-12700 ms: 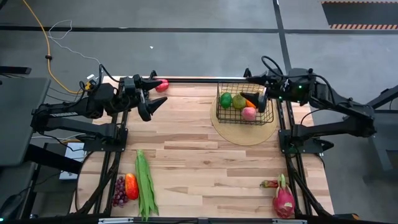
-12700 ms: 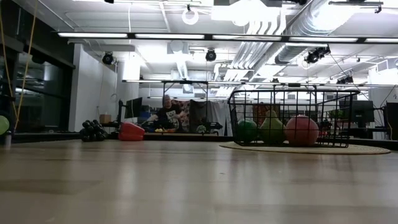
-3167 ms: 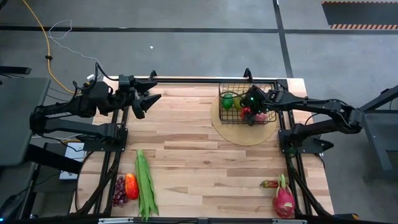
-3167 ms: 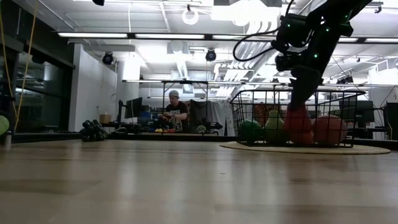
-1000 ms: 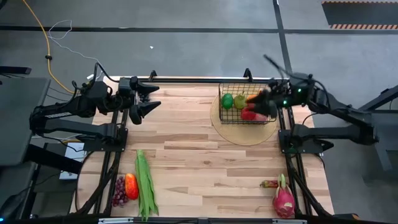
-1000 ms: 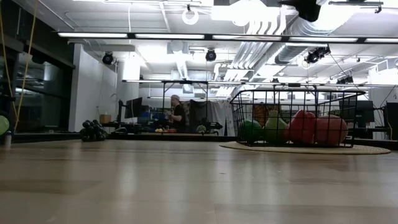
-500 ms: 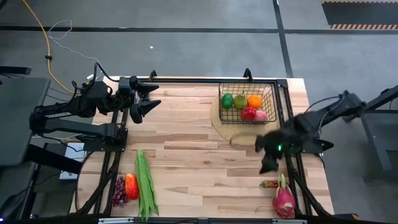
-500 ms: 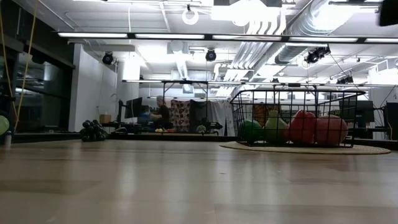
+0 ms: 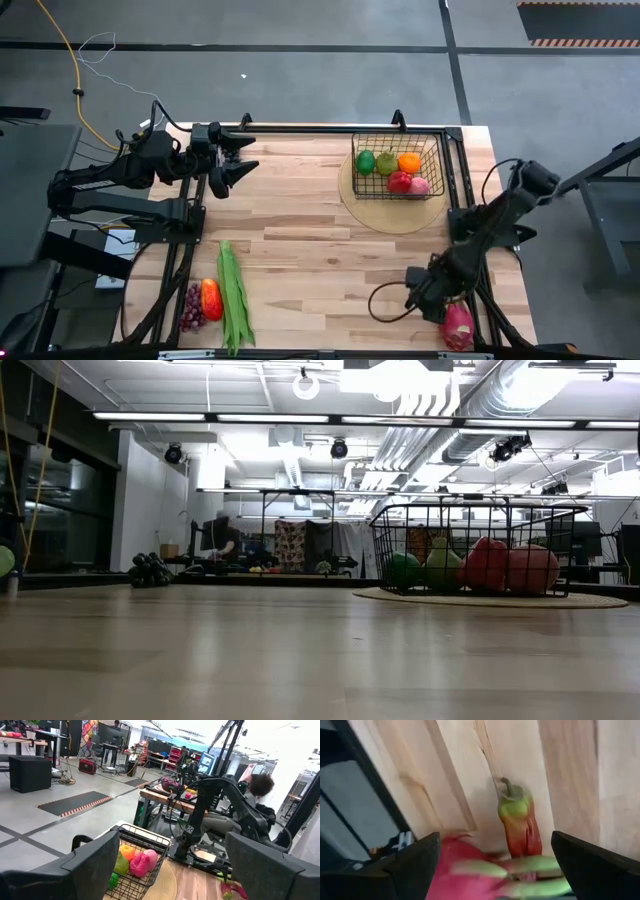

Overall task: Build produce basket
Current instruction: Put the dark red chili pepper into the black wire basket

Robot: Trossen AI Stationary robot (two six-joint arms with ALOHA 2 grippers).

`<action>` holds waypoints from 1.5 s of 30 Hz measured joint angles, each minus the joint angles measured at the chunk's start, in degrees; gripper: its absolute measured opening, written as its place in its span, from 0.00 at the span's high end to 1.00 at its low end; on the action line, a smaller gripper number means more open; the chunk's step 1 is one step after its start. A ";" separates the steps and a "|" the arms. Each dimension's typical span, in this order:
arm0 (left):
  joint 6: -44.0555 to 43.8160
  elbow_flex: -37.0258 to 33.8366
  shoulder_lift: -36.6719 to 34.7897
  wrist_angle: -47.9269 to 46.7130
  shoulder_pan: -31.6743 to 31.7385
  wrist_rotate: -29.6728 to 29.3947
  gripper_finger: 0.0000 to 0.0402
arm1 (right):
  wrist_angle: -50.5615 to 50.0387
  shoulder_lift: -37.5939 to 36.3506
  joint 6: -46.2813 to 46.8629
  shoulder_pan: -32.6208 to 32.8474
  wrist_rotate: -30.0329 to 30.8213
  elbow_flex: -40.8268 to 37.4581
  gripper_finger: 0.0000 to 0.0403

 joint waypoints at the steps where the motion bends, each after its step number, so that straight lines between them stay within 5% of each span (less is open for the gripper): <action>1: 0.00 0.00 0.00 0.00 0.00 0.00 0.13 | 0.27 1.07 -0.52 0.35 0.35 0.00 0.08; 19: 0.44 0.00 0.00 -0.13 0.00 0.00 0.13 | -0.98 16.11 -4.42 1.73 3.37 -0.02 0.11; 34: 0.46 0.00 0.00 -0.20 0.00 -1.22 0.13 | -1.34 17.28 -7.51 0.92 2.23 0.11 0.64; 39: 0.46 0.02 0.00 -0.17 -0.01 -1.26 0.13 | -3.91 16.62 -12.39 -1.73 7.79 -0.07 0.75; 45: 0.46 0.02 0.00 -0.09 0.00 -1.29 0.13 | -5.75 11.45 -22.28 -8.72 17.53 -0.20 0.78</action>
